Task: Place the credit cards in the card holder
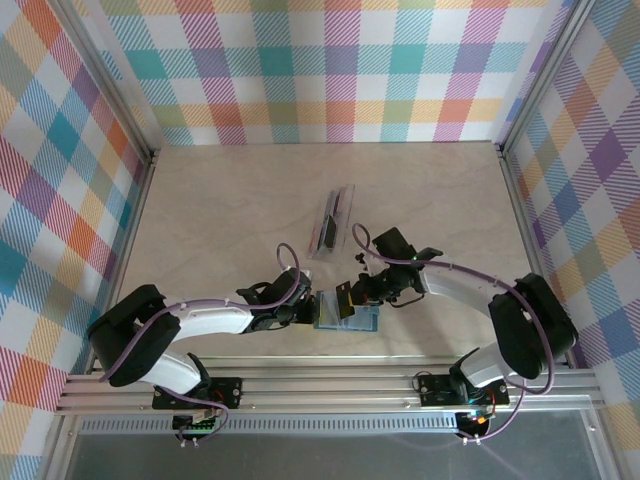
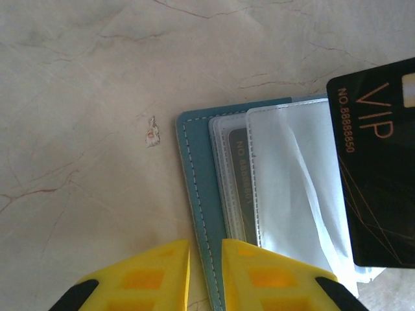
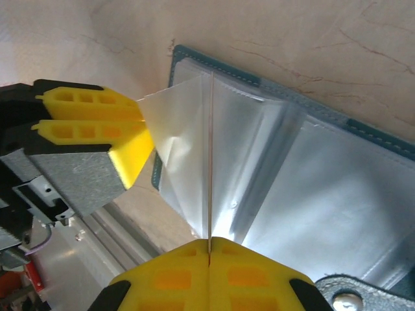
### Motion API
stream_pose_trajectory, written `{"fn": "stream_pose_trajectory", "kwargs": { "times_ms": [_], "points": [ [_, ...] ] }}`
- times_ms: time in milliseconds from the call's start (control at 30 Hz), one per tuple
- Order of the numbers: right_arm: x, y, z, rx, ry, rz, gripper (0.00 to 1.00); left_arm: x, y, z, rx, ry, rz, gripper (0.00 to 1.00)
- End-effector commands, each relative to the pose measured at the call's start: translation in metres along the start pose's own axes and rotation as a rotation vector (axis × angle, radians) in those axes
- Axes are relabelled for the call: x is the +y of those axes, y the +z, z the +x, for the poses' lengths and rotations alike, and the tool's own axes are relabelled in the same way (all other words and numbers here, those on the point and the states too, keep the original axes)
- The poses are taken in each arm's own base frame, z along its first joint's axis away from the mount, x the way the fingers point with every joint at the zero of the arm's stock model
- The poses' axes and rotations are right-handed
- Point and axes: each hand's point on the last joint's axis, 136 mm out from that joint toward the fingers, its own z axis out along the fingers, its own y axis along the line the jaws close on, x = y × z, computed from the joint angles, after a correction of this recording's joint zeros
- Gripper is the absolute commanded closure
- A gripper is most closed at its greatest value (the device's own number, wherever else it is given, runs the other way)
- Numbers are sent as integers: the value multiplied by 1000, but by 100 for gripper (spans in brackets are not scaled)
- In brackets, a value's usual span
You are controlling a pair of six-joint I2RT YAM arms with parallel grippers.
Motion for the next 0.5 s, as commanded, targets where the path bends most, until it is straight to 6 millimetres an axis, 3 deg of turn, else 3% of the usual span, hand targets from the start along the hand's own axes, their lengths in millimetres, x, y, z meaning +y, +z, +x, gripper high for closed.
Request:
{"fn": "stream_pose_trajectory", "kwargs": {
  "times_ms": [0,467],
  "points": [
    [-6,7,-1,-6,-34,11,100,7,3,9,11,19,-21,80],
    [-17,24,5,25,2,-4,100,9,8,17,28,17,-16,82]
  ]
}}
